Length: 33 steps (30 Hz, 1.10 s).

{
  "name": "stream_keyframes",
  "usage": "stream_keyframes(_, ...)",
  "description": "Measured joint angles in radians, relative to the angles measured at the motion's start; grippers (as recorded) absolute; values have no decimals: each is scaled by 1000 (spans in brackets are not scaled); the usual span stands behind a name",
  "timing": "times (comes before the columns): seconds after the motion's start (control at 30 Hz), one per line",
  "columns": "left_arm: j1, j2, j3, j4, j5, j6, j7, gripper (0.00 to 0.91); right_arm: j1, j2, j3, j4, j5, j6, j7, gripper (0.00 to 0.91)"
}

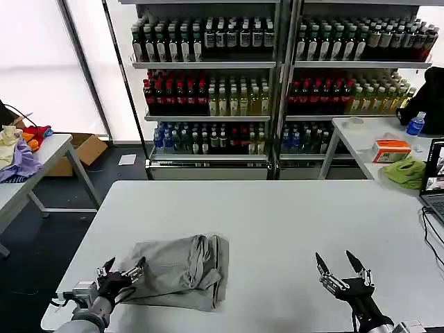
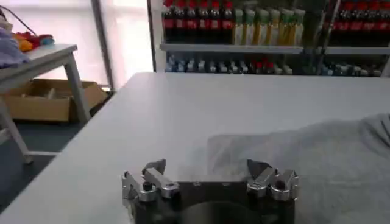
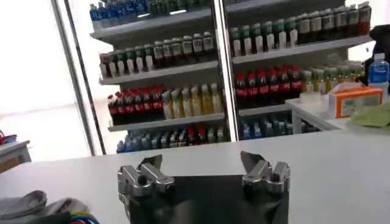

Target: Fold and organize the clothes.

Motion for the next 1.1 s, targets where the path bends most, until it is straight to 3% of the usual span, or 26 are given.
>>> stream_keyframes(0.27, 12, -31, 24, 18, 25, -6, 8, 897, 1, -1, 4, 3, 3, 1, 1, 907)
stream_keyframes(0.3, 13, -34, 25, 18, 25, -6, 9, 736, 1, -1, 4, 4, 3, 1, 1, 907)
stream_keyframes(0.33, 15, -39, 27, 16, 26, -8, 9, 232, 1, -1, 3, 4, 3, 1, 1, 907)
stream_keyframes(0.37, 17, -42, 29, 15, 25, -9, 9, 232, 1, -1, 3, 5, 3, 1, 1, 907)
stream_keyframes(0.4, 17, -46, 30, 13, 25, -10, 10, 10, 1, -1, 2, 5, 3, 1, 2, 907)
stream_keyframes(1.1, 21, -91, 45, -16, -92, -33, -18, 10, 2, -5, -1, 2, 8, 11, 3, 907)
